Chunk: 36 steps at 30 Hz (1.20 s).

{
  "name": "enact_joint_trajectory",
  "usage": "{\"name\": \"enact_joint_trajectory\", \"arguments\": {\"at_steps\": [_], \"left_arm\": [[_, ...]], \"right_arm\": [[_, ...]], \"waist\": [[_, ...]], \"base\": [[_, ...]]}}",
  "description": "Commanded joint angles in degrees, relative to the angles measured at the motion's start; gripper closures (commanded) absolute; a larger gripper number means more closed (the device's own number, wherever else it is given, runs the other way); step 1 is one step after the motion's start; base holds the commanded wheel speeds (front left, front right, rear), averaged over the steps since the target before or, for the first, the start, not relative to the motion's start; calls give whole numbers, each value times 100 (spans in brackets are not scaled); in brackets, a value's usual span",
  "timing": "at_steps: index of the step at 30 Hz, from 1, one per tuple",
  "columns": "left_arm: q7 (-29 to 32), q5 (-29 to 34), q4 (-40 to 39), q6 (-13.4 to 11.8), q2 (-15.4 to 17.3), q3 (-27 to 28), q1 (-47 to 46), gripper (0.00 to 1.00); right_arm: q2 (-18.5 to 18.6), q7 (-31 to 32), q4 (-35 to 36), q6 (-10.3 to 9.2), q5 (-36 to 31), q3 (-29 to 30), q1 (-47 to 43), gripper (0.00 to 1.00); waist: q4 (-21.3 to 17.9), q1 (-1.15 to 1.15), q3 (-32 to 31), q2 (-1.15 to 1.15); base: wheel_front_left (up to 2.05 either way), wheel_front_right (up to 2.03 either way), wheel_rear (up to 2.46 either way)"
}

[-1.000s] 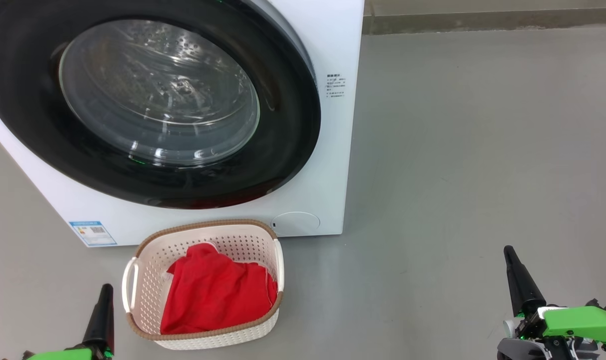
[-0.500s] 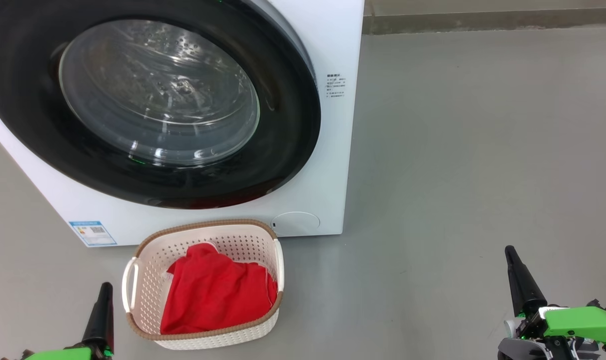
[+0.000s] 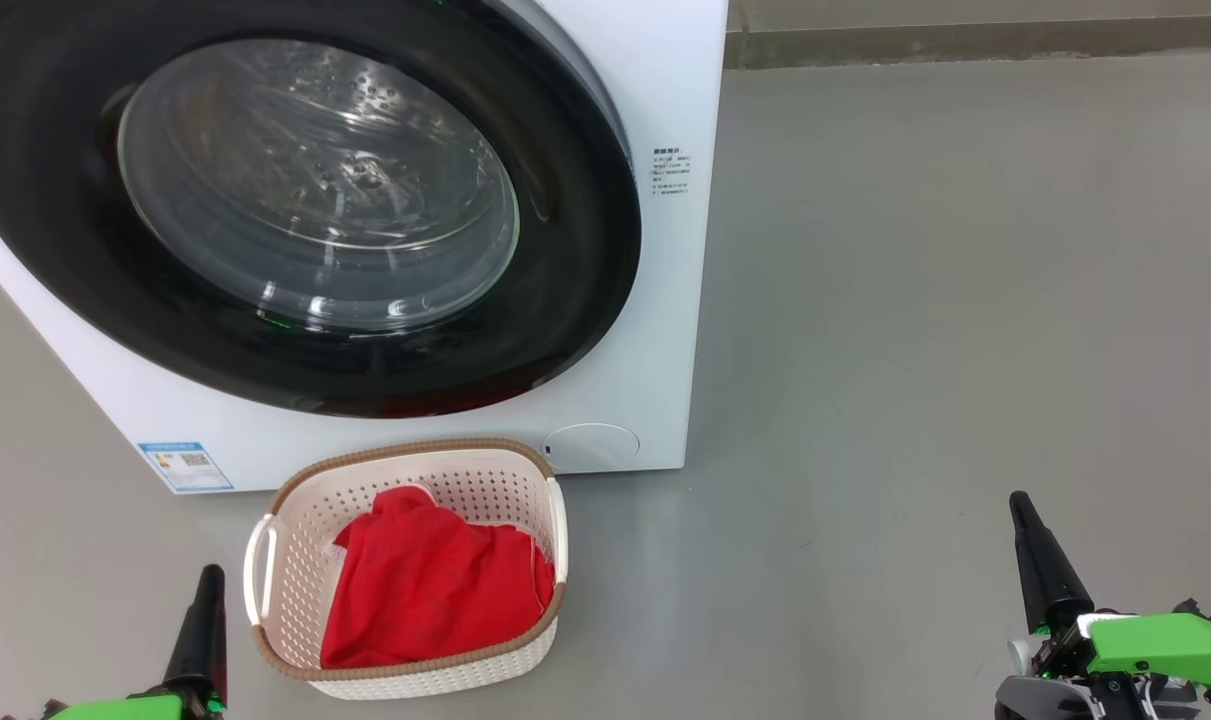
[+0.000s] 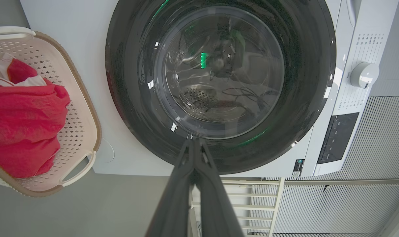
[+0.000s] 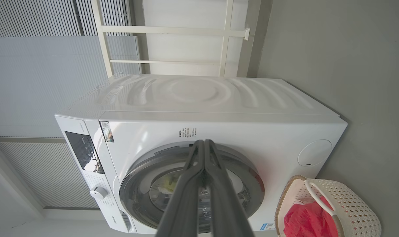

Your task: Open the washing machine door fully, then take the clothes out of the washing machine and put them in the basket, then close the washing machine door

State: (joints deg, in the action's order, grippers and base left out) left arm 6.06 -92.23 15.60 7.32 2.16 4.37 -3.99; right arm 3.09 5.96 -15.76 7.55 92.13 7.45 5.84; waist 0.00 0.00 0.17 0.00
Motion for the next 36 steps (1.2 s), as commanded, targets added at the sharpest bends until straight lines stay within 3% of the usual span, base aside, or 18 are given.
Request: {"name": "enact_joint_trajectory", "arguments": {"at_steps": [1, 36], "left_arm": [[31, -6, -154, 16, 86, 201, -219, 100], [39, 2, -154, 17, 80, 210, -220, 100]], "right_arm": [[3, 29, 175, -6, 28, -123, 32, 100], [-7, 41, 174, -6, 16, -108, 33, 100]], "waist": [[0, 0, 0, 0], [0, 0, 0, 0]], "base": [[0, 0, 0], [0, 0, 0]]}}
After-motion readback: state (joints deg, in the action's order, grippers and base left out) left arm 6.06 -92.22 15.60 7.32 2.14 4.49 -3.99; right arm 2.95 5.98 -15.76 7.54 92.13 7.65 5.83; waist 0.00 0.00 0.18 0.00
